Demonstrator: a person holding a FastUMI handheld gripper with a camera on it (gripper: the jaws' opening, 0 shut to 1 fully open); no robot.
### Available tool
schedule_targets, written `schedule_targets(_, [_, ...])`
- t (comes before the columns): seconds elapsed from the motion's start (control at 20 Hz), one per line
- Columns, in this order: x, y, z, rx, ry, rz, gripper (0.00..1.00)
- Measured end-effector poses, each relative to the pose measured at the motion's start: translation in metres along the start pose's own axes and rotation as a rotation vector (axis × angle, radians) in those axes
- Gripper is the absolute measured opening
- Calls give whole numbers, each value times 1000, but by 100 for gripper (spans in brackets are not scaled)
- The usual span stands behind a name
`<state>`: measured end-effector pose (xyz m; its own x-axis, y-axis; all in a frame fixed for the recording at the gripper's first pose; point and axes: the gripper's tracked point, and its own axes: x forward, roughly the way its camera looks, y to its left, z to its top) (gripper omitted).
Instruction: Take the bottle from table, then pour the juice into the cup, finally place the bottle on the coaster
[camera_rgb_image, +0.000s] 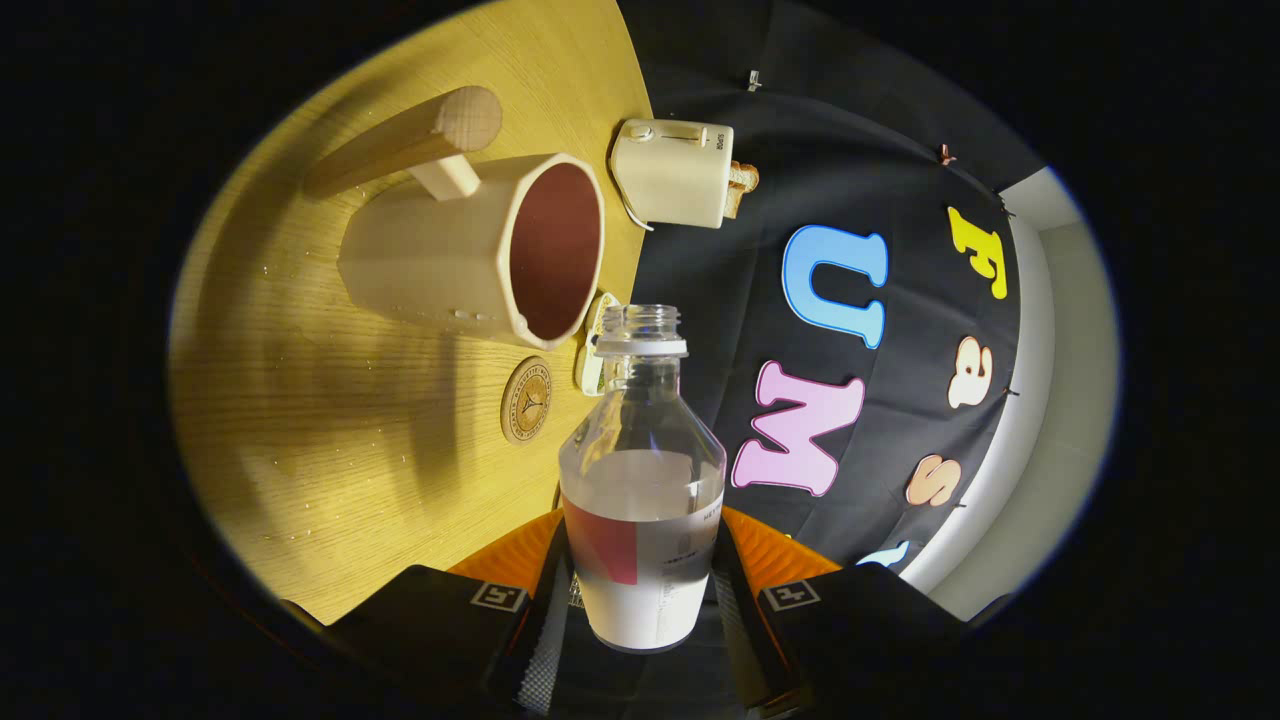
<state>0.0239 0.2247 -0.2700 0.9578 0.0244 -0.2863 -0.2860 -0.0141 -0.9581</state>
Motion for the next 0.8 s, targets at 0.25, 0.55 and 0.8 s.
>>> schedule_targets(0.25, [1, 0, 2, -40, -14, -4, 70])
schedule_targets(0.55, [0, 2, 6, -96, -47, 0, 70])
schedule_targets(0.8, [-1, 2, 7, -126, -55, 0, 70])
